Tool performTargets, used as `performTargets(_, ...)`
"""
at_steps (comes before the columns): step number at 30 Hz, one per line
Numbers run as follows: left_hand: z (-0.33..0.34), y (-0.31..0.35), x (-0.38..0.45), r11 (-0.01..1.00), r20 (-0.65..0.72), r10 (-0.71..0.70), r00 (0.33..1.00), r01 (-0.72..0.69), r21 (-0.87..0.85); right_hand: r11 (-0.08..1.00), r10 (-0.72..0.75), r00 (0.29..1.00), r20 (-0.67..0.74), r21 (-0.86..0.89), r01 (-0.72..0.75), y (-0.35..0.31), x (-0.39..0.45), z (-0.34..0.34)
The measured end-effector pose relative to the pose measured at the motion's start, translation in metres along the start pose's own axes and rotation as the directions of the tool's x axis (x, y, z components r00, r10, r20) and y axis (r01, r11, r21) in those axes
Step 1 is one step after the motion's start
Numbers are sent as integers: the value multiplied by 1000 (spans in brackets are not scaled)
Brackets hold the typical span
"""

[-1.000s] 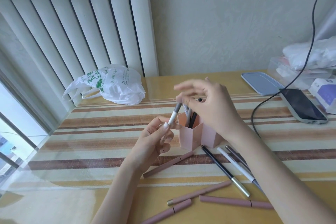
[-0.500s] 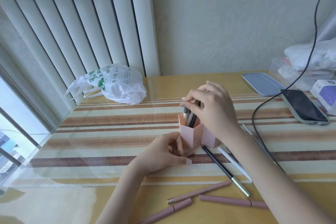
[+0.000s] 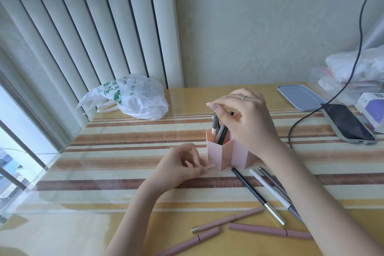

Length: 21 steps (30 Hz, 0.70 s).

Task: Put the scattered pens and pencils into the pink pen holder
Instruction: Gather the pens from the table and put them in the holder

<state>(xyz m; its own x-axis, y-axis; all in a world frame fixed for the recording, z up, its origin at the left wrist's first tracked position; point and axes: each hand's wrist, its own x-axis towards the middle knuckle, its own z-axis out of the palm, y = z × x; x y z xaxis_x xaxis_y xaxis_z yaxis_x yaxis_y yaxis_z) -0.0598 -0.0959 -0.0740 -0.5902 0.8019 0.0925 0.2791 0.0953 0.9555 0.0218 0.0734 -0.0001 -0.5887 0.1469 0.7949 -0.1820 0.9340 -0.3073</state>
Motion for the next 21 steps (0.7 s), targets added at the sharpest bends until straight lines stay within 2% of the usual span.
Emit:
performTargets(2, -11, 0, 0, 960, -58, 34, 998, -48, -276, 990, -23, 998, 57, 137, 15, -3, 1, -2)
performTargets(4, -20, 1, 0, 884, -121, 57, 991, -106, -455, 964, -34, 987, 159, 265, -9, -9, 2, -4)
performTargets(7, -24, 5, -1, 787, -146, 89, 985, -160, -595, 917, 8, 920, 393, 365, -164, -21, 0, -2)
performTargets(9, -20, 7, 0, 747, -122, 110, 986, -163, -645, 914, 11, 884, 467, 354, -198, -28, -4, 3)
performTargets(15, -11, 5, 3, 754, -101, 84, 991, -129, -643, 851, 91, 891, 444, 430, -301, -31, -6, 5)
performTargets(18, -9, -1, 5, 823, -92, 19, 996, -68, -563, 808, 177, 945, 274, 508, -299, -26, 3, -7)
performTargets(21, -5, -3, 6, 845, -71, 0, 997, -38, -534, 788, 257, 965, 59, 565, -244, -19, 11, -23)
